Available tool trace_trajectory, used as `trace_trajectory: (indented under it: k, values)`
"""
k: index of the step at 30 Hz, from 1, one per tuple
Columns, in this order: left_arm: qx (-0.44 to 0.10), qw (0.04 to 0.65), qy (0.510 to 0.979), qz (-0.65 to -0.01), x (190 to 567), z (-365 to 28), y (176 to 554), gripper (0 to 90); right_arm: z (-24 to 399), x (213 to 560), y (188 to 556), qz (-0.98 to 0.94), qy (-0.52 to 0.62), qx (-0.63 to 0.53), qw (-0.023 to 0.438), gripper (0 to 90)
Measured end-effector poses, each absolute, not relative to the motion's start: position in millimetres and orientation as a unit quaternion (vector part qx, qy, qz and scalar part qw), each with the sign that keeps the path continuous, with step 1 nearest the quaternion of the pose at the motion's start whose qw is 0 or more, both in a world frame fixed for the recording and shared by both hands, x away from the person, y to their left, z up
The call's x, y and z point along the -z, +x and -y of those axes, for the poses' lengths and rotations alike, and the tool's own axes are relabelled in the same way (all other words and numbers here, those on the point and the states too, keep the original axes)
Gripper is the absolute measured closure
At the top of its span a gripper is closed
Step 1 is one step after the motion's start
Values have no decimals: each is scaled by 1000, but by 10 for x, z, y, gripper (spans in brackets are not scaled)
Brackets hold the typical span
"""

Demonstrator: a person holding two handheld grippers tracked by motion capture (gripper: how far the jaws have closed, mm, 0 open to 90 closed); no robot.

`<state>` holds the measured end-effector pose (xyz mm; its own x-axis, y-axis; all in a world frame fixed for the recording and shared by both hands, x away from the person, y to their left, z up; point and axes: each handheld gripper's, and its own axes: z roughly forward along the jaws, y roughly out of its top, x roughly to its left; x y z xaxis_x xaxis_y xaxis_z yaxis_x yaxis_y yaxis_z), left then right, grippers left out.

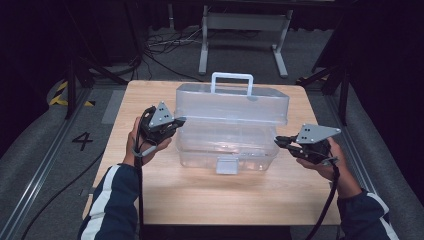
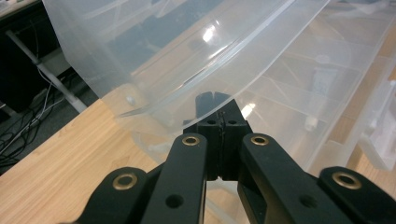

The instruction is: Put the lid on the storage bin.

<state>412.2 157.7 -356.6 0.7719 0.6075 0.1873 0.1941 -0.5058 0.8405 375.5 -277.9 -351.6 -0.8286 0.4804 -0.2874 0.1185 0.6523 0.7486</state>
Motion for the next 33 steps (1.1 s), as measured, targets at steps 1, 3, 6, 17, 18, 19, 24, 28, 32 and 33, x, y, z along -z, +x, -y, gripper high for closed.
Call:
trace_trajectory:
  k: [1, 3, 6, 17, 18, 19, 24, 28, 32, 33]
  values:
    - [-237, 433, 836, -239, 3571, -1577, 4117, 900, 2791, 3520, 3755, -876, 174, -380, 239, 839]
    - [-235, 429, 839, -237, 3579, -1582, 4107, 900, 2812, 3527, 3762, -875, 179, -381, 238, 836]
    - [-233, 424, 844, -234, 3592, -1585, 4091, 900, 2835, 3548, 3771, -874, 187, -379, 238, 834]
    - [-223, 420, 850, -228, 3657, -1611, 4033, 900, 2872, 3605, 3801, -872, 203, -377, 236, 818]
    - [-219, 422, 849, -230, 3679, -1614, 4018, 900, 2872, 3608, 3802, -873, 203, -376, 236, 818]
    - [-221, 420, 850, -227, 3689, -1618, 4013, 900, 2872, 3612, 3803, -873, 203, -375, 237, 817]
    - [-218, 418, 852, -226, 3722, -1643, 3988, 900, 2881, 3641, 3805, -873, 207, -373, 236, 810]
    - [-218, 412, 856, -224, 3726, -1656, 3972, 900, 2894, 3649, 3803, -872, 211, -373, 235, 806]
    - [-217, 409, 858, -221, 3734, -1666, 3954, 900, 2896, 3663, 3798, -874, 211, -370, 235, 801]
    - [-217, 409, 858, -222, 3741, -1667, 3950, 900, 2897, 3670, 3795, -874, 212, -369, 233, 800]
